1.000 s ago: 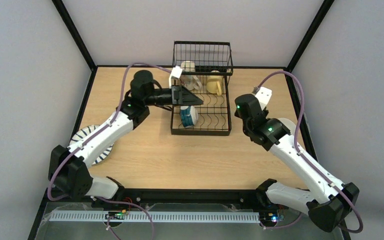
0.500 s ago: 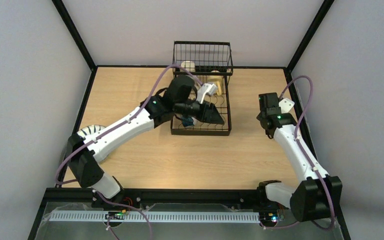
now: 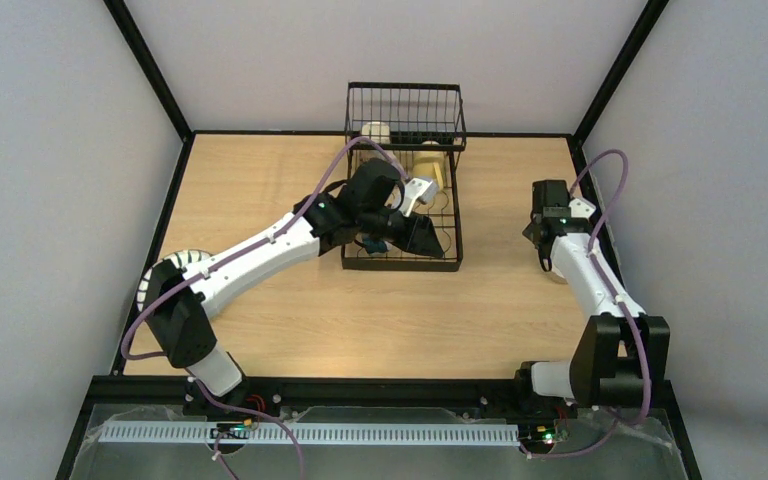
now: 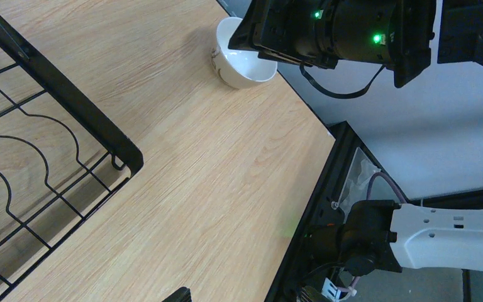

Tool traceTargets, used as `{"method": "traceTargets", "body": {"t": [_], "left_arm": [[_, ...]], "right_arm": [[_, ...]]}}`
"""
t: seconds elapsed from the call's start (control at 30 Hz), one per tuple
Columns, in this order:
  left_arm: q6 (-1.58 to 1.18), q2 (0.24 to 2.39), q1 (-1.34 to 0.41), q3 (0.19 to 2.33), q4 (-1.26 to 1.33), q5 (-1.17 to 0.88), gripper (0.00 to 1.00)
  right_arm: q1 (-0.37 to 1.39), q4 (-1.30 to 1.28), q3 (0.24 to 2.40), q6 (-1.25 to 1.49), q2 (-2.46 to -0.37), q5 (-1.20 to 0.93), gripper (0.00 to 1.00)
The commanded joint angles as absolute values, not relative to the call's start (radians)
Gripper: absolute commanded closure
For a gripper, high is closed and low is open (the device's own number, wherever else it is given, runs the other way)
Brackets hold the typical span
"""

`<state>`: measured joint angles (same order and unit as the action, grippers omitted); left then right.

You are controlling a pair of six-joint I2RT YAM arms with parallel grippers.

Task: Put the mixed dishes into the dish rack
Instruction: Grab the bowl at the corner of the board.

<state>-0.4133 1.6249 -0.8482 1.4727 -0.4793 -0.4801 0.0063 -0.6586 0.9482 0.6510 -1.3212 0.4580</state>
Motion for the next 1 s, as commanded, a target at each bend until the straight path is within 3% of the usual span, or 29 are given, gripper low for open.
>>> {"method": "traceTargets", "body": {"t": [0.0,0.2,0.53,0.97], "left_arm": [[-0.394,1.646,-0.851,1.484,-0.481,-0.468,0.01],[-0.405,1.655,-0.851,1.463,-0.458,-0.483,0.01],[-0.402,1.652,-0.851,1.451,-0.45,-0.501,0.01],[-0.388,1.636,-0.851,1.459,-0.488,-0.5,0.01]], "right_arm": [[-0.03,-0.616,0.951,0.637,-1.321,0.458,0.01],[-0.093,-0.654,0.976,0.69,-1.304,0.5,0.04],[-0.27,-0.718,0.945,0.804,-1.319,0.457,0.01],[-0.311,-0.709,0.905,0.881,-1.349,0.397,0.0]]}}
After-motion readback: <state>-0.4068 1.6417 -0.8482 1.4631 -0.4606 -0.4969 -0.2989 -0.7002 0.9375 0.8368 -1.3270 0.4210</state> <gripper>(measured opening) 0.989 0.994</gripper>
